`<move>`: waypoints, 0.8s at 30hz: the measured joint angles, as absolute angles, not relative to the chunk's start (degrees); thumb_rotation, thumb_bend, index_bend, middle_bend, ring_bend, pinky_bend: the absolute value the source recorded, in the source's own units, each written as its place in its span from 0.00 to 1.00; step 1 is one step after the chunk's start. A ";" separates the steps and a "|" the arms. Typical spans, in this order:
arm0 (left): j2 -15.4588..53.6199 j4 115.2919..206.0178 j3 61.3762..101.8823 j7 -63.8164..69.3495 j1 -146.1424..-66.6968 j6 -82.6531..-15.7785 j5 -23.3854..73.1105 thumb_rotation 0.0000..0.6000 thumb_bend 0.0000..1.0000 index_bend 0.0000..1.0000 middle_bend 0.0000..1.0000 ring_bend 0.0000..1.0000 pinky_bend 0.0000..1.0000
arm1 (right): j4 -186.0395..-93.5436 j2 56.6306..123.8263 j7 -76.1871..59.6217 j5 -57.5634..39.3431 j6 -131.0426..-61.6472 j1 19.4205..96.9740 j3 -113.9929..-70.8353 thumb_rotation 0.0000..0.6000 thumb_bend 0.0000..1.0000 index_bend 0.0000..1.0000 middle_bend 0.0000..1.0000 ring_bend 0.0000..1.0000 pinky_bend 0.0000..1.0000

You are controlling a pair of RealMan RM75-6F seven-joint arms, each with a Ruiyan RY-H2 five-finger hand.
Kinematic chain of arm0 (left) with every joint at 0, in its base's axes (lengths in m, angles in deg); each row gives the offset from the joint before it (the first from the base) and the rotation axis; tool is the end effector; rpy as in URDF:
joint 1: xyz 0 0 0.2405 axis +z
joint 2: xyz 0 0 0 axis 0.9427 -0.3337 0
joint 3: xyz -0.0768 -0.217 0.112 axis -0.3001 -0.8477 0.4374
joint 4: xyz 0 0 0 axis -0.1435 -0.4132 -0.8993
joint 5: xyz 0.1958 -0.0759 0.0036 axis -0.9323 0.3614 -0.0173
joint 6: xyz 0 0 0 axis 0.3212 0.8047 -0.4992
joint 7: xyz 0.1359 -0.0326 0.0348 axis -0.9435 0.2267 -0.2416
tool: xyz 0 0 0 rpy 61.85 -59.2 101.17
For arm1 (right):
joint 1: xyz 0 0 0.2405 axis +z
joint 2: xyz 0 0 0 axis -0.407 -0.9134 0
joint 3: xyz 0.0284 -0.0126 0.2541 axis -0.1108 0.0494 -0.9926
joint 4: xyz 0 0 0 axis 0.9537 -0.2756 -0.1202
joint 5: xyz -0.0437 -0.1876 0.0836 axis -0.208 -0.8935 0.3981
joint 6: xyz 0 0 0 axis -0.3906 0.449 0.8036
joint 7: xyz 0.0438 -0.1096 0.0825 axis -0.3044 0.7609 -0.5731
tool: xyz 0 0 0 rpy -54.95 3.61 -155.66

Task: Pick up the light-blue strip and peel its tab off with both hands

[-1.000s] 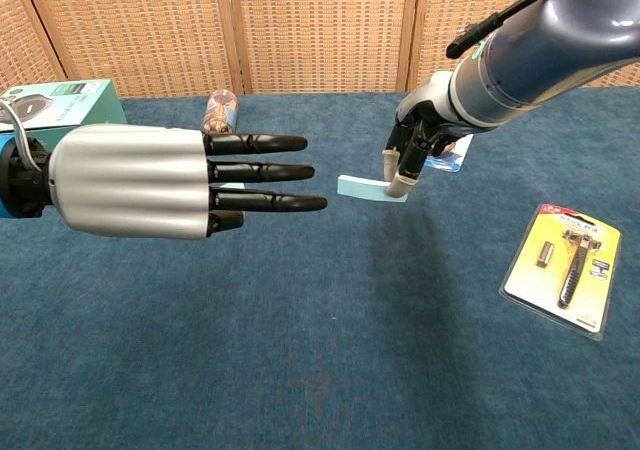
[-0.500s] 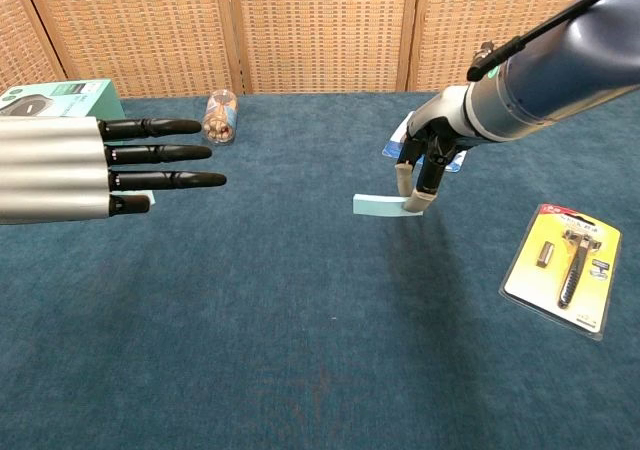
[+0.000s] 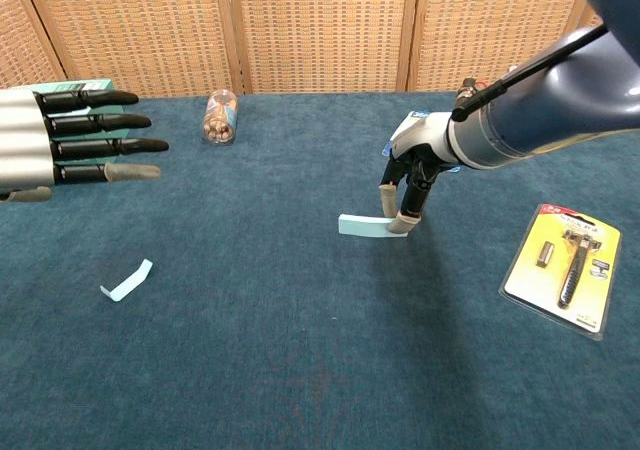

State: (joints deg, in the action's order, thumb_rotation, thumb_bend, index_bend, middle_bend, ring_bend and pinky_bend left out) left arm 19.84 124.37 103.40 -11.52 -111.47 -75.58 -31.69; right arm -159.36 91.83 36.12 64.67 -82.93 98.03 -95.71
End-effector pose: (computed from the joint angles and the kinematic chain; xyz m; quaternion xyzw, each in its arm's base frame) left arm -0.2507 0.3269 0.0803 -0.8532 0.2606 -0.2903 0.3462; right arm -0.0524 -0.3699 -0.0321 0.6962 -0.5769 0.1801 0.3874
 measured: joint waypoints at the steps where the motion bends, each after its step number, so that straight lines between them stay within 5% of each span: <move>1: 19.71 123.96 102.88 -10.64 -111.22 -76.51 -31.05 1.00 0.00 0.00 0.00 0.00 0.00 | -159.46 91.78 35.56 63.91 -82.74 97.69 -95.83 1.00 0.00 0.05 0.00 0.00 0.00; 14: 18.18 121.37 97.13 2.81 -106.65 -81.06 -21.33 1.00 0.00 0.00 0.00 0.00 0.00 | -164.58 86.81 25.51 48.79 -81.05 90.29 -96.57 1.00 0.00 0.00 0.00 0.00 0.00; 24: 12.72 139.02 91.07 14.58 -99.47 -79.37 -7.68 1.00 0.00 0.00 0.00 0.00 0.00 | -164.16 84.09 14.51 9.74 -92.17 77.76 -91.77 1.00 0.00 0.00 0.00 0.00 0.00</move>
